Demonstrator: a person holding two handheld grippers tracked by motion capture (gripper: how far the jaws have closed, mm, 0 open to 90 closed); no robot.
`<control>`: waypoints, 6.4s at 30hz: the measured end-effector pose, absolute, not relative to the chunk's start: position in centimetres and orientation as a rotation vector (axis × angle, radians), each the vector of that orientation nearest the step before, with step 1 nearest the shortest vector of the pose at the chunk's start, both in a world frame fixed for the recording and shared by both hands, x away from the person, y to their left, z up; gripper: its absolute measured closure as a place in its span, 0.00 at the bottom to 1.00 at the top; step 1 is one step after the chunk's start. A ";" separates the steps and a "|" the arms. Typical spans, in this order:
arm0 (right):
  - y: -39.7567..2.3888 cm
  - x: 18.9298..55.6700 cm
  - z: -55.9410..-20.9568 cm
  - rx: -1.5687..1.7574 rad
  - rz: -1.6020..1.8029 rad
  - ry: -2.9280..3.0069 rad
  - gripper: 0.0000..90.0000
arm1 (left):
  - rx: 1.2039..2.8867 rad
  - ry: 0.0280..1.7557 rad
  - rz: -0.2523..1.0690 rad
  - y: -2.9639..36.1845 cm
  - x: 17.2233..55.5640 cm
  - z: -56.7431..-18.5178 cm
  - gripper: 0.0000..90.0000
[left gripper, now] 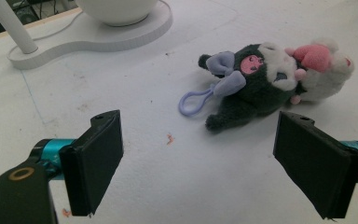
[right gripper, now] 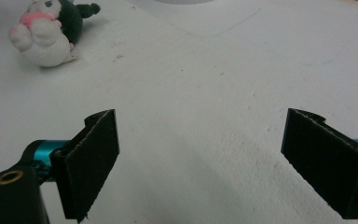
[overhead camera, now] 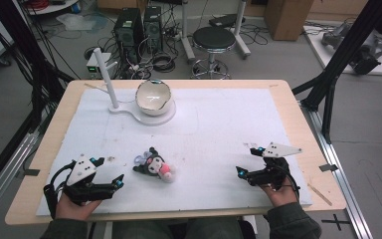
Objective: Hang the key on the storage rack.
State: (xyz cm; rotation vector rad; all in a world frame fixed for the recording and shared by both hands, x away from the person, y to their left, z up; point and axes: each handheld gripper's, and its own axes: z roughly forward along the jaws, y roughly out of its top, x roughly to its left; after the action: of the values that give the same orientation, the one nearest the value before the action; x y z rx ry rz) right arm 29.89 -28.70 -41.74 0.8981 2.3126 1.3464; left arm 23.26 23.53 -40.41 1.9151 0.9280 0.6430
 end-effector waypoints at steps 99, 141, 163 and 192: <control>-17.3 32.5 -33.9 0.620 1.366 2.556 0.12 | 1.907 0.876 0.640 22.7 22.8 -40.2 0.18; -8.5 34.5 -33.5 0.547 1.284 2.737 0.19 | 1.895 0.873 0.647 22.8 22.7 -40.1 0.18; -3.8 35.1 -36.0 0.547 1.194 2.835 0.20 | 1.894 0.871 0.654 22.9 22.7 -40.1 0.18; -1.7 34.9 -39.1 0.547 1.082 2.902 0.26 | 1.894 0.871 0.652 22.9 22.6 -40.0 0.18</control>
State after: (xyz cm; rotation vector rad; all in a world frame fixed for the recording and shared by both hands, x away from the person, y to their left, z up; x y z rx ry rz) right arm 34.86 -1.71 -39.11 0.5473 2.9022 1.0818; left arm 22.63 22.91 -40.03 1.8939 0.8708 0.6524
